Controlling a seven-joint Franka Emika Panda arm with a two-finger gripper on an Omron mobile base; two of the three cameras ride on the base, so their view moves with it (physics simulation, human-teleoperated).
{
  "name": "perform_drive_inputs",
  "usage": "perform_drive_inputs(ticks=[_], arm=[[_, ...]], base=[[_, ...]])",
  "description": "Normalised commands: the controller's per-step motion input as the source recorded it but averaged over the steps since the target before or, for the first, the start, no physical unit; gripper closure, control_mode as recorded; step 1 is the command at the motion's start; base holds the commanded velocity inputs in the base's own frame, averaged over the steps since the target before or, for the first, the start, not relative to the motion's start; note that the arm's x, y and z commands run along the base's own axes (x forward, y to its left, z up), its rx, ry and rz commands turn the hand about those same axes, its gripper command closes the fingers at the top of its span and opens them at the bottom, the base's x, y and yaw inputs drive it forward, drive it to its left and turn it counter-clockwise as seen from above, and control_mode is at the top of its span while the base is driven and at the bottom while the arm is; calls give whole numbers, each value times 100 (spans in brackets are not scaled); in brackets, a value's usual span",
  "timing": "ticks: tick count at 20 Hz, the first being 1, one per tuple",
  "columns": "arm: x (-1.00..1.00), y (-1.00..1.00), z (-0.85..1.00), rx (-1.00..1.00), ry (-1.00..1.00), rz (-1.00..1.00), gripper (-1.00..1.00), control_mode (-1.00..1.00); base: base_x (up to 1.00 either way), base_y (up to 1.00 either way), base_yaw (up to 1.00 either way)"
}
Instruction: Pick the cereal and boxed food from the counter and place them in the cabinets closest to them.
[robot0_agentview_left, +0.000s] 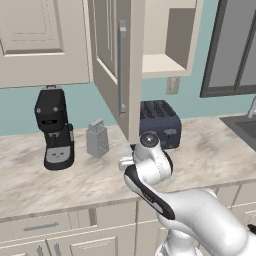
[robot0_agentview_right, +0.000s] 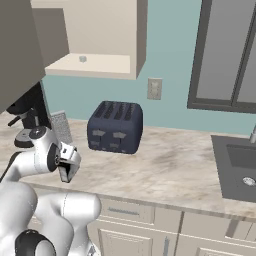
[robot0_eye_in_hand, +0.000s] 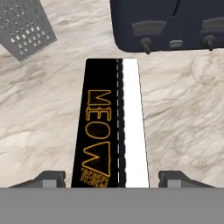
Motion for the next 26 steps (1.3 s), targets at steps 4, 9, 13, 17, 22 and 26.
perform_drive_inputs(ticks=[4, 9, 13, 17, 22, 26], arm=[[0, 0, 0, 0, 0, 0, 100, -100], [0, 0, 4, 1, 0, -1, 100, -100], [0, 0, 38, 6, 0, -2, 100, -100], [0, -1, 51, 8, 0, -1, 100, -100], [-3, -8, 55, 8, -2, -2, 100, -100], [-16, -15, 53, 4, -6, -2, 100, -100]], base=[[0, 0, 0], [0, 0, 0], [0, 0, 0], [0, 0, 0], [0, 0, 0], [0, 0, 0]])
